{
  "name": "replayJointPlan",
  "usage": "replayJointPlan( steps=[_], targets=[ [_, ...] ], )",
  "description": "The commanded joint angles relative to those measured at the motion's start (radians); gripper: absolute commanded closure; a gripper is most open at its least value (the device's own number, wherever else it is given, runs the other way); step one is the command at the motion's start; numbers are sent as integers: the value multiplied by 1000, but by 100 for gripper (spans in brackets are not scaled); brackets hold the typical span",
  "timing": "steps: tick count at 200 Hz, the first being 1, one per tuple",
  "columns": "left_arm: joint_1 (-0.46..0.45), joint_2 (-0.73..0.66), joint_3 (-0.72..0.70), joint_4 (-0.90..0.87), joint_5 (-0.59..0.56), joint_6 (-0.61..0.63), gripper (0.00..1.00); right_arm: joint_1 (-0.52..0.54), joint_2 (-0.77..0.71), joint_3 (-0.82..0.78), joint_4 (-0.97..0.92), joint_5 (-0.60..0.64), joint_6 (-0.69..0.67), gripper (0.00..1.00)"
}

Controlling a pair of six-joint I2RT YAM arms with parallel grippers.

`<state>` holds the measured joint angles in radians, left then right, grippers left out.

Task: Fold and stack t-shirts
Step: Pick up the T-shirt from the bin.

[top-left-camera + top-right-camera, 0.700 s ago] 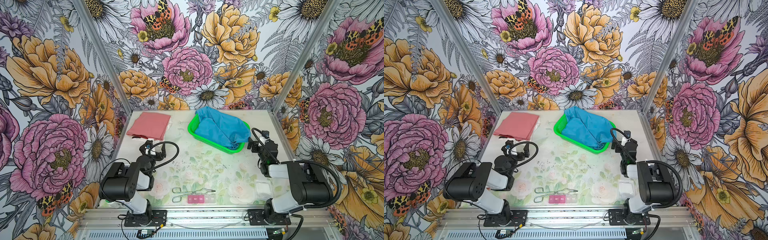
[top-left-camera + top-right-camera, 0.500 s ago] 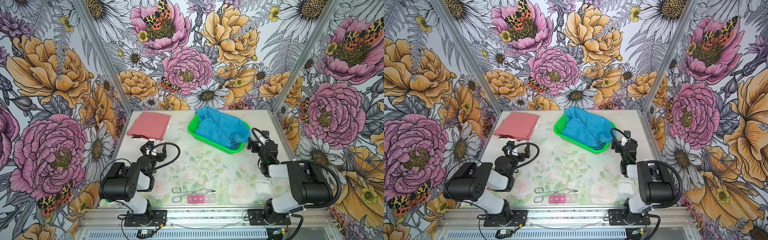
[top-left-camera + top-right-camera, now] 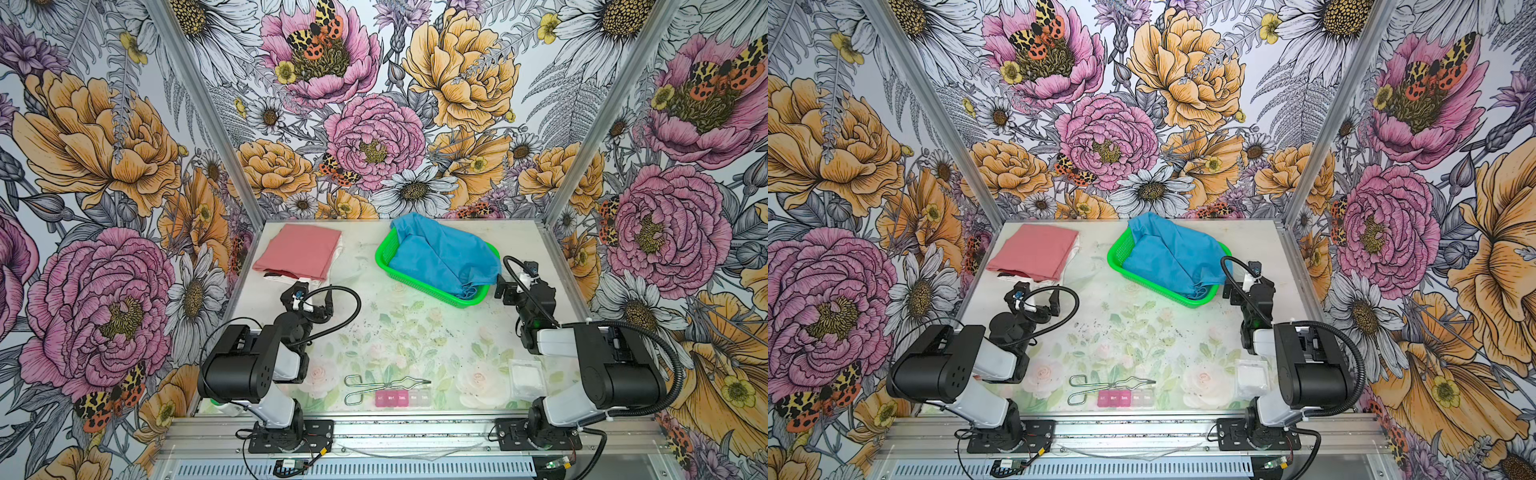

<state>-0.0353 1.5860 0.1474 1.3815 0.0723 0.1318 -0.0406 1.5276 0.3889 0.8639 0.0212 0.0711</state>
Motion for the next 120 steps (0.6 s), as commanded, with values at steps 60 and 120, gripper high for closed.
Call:
replayJointPlan(
  steps=[60, 120],
  targets=[
    [-29, -5, 51, -67, -207, -45, 1, 0, 12, 8, -1, -3, 11, 1],
    [-107, 14, 23, 33, -425, -16, 1, -1, 7, 11, -8, -25, 4, 1]
  ],
)
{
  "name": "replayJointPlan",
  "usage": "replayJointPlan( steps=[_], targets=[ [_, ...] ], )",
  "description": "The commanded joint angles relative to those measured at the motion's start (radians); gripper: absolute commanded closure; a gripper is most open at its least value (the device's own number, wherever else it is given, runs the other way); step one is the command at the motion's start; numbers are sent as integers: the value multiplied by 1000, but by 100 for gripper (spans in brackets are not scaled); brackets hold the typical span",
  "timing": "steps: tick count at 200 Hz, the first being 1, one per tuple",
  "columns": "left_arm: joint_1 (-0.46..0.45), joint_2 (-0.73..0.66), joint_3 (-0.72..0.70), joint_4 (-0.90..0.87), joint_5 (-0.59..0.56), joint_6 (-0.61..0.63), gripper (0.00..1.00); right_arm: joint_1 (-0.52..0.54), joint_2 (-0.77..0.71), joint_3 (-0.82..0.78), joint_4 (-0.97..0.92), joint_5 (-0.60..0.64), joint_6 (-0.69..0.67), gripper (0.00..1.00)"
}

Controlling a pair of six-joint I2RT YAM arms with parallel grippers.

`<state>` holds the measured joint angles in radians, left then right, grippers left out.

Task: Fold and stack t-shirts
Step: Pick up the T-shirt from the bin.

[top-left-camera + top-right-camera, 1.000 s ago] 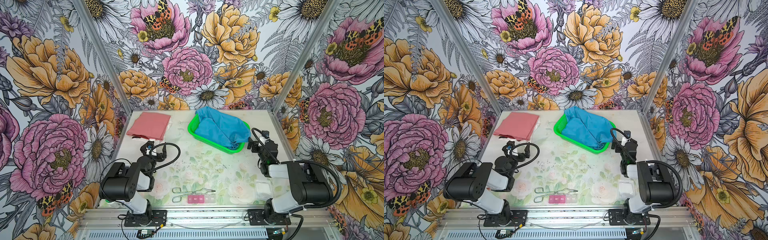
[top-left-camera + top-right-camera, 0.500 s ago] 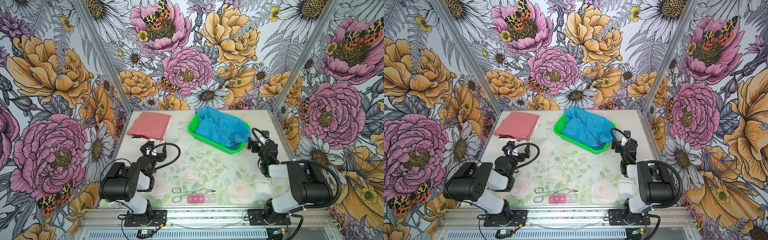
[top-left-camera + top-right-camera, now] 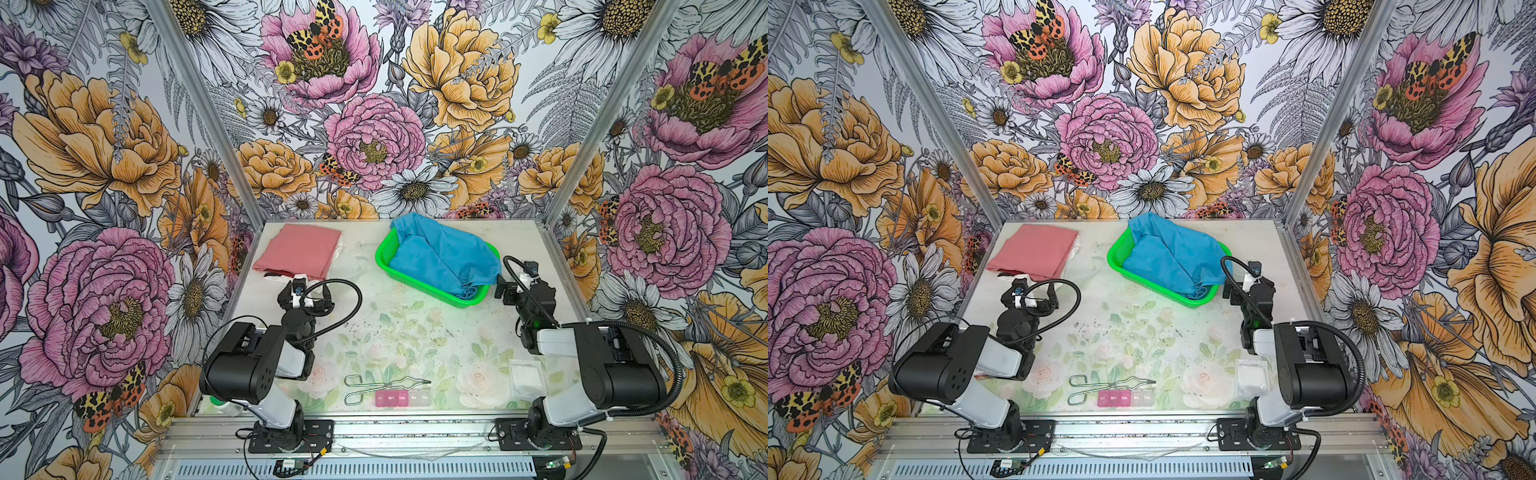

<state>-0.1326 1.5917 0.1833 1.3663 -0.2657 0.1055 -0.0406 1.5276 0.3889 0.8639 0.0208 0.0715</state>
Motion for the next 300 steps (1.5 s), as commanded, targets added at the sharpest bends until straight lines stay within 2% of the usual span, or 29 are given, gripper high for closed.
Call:
replayJointPlan(
  steps=[1, 31, 62, 69, 83, 100, 131, 144, 160, 180, 192, 214, 223, 238, 257, 300],
  targets=[
    [-10, 8, -15, 48, -87, 10, 1, -1, 8, 12, -11, -29, 2, 0],
    [-26, -53, 3, -29, -123, 24, 1, -1, -26, 37, -83, 3, 14, 1],
    [-86, -254, 122, -421, -185, 78, 1, 1, -102, 115, -278, 41, 21, 1],
    [-106, -282, 151, -485, -228, 79, 1, 1, -128, 145, -344, 58, 31, 0],
    [-135, -335, 216, -637, -299, 25, 1, -1, -180, 208, -464, 63, 33, 1],
    [-179, -382, 280, -803, -277, -15, 1, 0, -221, 305, -637, 45, 43, 1],
    [-327, -407, 436, -1135, -329, -79, 1, 1, -172, 548, -1003, 5, 91, 0],
    [-368, -401, 526, -1313, -291, -133, 1, 1, -149, 608, -1103, 0, 121, 1],
    [-375, -378, 640, -1534, -186, -233, 1, -2, -127, 647, -1165, -57, 156, 1],
    [-346, -327, 744, -1720, 44, -300, 1, -9, -63, 705, -1228, -177, 192, 1],
    [-318, -281, 805, -1816, 244, -312, 2, -14, -17, 737, -1259, -231, 204, 1],
    [-276, -209, 900, -1967, 455, -309, 1, -35, 76, 779, -1287, -346, 224, 0],
    [-277, -195, 926, -2002, 472, -297, 1, -45, 107, 787, -1286, -371, 233, 1],
    [-279, -211, 926, -2001, 435, -304, 1, -48, 147, 795, -1287, -378, 229, 4],
    [-264, -236, 915, -1983, 420, -321, 1, -50, 189, 804, -1286, -401, 233, 11],
    [-209, -334, 831, -1876, 429, -373, 1, -50, 180, 806, -1286, -391, 247, 43]
  ],
)
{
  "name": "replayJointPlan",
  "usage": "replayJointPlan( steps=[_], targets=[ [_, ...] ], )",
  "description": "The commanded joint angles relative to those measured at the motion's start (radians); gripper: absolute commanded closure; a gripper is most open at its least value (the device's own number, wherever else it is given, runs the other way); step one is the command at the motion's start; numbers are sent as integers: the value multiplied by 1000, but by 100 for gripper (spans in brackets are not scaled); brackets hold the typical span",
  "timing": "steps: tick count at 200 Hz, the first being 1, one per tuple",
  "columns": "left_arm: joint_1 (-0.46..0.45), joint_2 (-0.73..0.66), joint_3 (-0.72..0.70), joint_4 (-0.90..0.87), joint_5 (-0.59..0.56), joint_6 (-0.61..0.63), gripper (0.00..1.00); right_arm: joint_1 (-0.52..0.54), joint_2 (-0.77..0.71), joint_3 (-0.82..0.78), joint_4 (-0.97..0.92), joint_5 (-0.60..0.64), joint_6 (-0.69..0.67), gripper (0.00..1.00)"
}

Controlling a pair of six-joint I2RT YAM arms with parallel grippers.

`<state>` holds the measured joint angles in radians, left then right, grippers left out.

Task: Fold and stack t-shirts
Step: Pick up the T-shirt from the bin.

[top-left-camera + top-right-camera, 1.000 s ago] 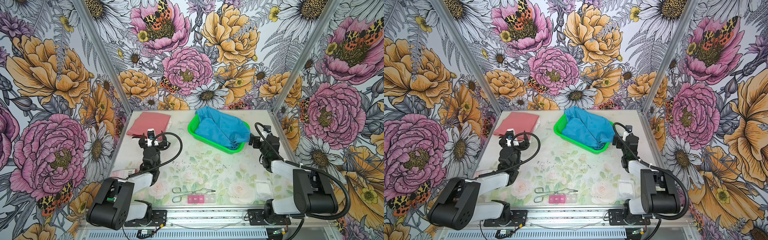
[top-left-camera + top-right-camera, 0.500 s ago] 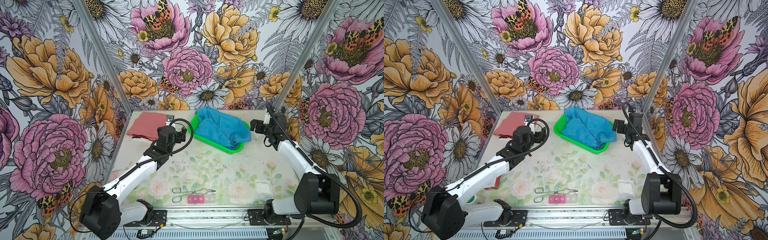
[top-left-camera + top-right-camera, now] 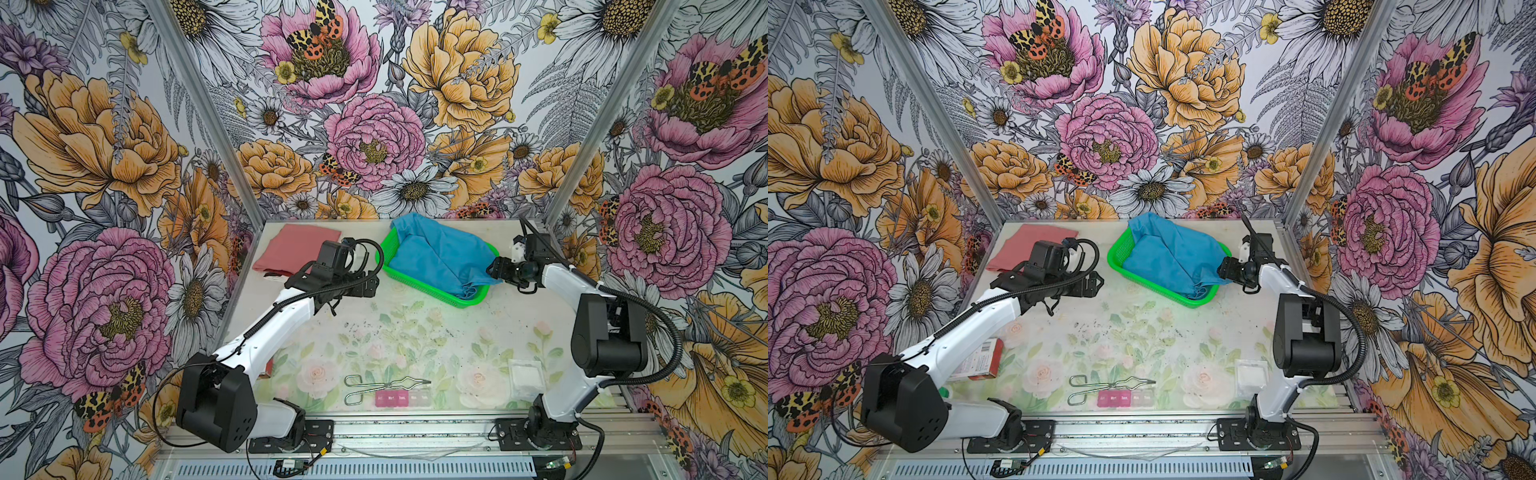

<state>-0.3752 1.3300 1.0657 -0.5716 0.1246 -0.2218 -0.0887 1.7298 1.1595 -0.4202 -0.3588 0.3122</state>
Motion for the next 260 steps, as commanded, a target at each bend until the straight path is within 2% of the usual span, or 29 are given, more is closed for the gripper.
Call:
replayJointPlan(
  steps=[1, 31, 53, 65, 68, 111, 144, 177, 208, 240, 250, 260],
  targets=[
    [35, -74, -55, 65, 40, -47, 1, -2, -23, 35, -2, -10, 6, 44],
    [110, -137, -116, 136, 106, -92, 2, -1, -69, 46, -19, 10, 9, 75],
    [161, -160, -129, 145, 166, -118, 1, -1, -102, 58, -38, 29, 6, 81],
    [176, -172, -140, 154, 183, -123, 1, -2, -117, 66, -48, 37, 1, 94],
    [176, -174, -143, 157, 185, -125, 1, -2, -119, 70, -51, 39, 1, 100],
    [190, -167, -156, 215, 252, -167, 1, -20, -169, 164, -129, 141, -32, 100],
    [191, -142, -171, 306, 330, -222, 1, -110, -179, 291, -179, 160, -35, 100],
    [191, -143, -230, 555, 513, -334, 1, -74, -221, 461, -178, 15, -92, 100],
    [189, -126, -244, 724, 626, -444, 1, 57, -253, 578, -178, -83, -138, 100],
    [199, -145, -225, 709, 598, -447, 1, 219, -259, 674, -179, -194, -140, 100],
    [197, -171, -204, 616, 521, -402, 1, 271, -257, 699, -181, -231, -134, 100],
    [178, -202, -147, 442, 354, -313, 1, 324, -254, 721, -180, -263, -129, 100]
  ],
)
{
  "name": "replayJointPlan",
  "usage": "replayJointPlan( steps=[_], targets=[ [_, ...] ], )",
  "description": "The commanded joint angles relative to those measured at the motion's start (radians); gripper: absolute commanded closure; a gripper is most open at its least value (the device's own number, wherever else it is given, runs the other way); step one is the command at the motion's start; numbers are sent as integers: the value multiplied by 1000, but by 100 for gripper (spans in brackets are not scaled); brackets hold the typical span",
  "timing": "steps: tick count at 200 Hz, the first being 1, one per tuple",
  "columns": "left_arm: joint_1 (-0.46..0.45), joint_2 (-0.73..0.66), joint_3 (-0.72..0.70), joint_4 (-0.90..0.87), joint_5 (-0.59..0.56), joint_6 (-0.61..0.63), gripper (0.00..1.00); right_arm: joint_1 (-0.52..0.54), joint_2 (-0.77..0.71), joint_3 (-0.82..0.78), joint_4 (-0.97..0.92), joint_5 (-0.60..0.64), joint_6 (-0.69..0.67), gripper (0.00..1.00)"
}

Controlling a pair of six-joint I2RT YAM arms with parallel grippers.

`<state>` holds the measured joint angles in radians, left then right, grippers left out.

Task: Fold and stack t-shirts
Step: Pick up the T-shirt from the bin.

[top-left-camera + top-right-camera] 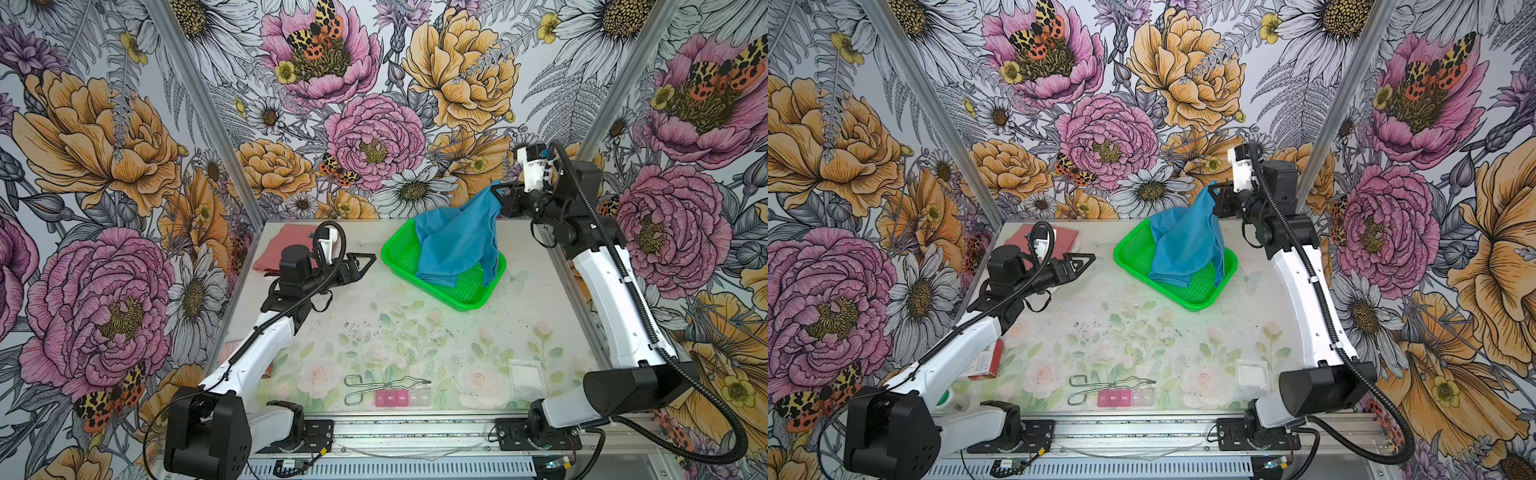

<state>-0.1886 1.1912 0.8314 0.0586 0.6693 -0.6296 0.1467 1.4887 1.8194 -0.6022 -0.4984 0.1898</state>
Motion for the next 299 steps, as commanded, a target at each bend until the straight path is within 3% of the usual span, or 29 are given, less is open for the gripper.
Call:
replayJointPlan(
  steps=[1, 7, 17, 38, 56, 86, 124, 132, 135, 141, 143, 166, 191, 232, 246, 264, 299],
  targets=[
    [-12, -66, 94, -203, -205, 108, 1, 94, -13, 63, 2, -126, -6, 100],
    [-28, -80, 124, -258, -287, 162, 1, 123, -11, 73, 2, -140, -4, 100],
    [-41, -103, 150, -298, -324, 200, 2, 168, -11, 85, 2, -149, -1, 100],
    [-26, -133, 149, -214, -183, 186, 1, 255, 0, 111, 4, -191, 18, 100],
    [-65, -129, 164, -167, -69, 212, 1, 338, 11, 127, 4, -233, 17, 100],
    [-190, -111, 196, -158, -42, 322, 1, 453, 33, 186, 5, -275, 33, 100],
    [-252, -30, 197, -11, 100, 320, 3, 537, 38, 247, 8, -383, 56, 100],
    [-260, -8, 201, 22, 129, 314, 23, 541, 31, 244, 7, -370, 61, 100],
    [-262, 1, 206, 30, 141, 312, 42, 539, 28, 240, 7, -361, 65, 100],
    [-264, 13, 212, 47, 159, 305, 92, 535, 18, 228, 7, -339, 68, 100],
    [-263, 15, 216, 48, 156, 303, 100, 534, 15, 222, 7, -329, 67, 100],
    [-220, -45, 175, 83, 49, 275, 100, 484, -39, 125, 7, -205, 79, 100],
    [-67, -216, 95, 100, -97, 192, 100, 424, -90, -31, 8, -38, 79, 100],
    [238, -479, 175, -114, -137, 159, 100, 401, -46, -242, 10, 196, 30, 38],
    [315, -495, 243, -203, -90, 163, 100, 398, 24, -274, 18, 236, 23, 34],
    [313, -491, 308, -318, -114, 200, 100, 402, 157, -266, 20, 216, 25, 31],
    [340, -526, 282, -335, -168, 196, 100, 442, 453, -151, 42, 254, 43, 24]
  ],
)
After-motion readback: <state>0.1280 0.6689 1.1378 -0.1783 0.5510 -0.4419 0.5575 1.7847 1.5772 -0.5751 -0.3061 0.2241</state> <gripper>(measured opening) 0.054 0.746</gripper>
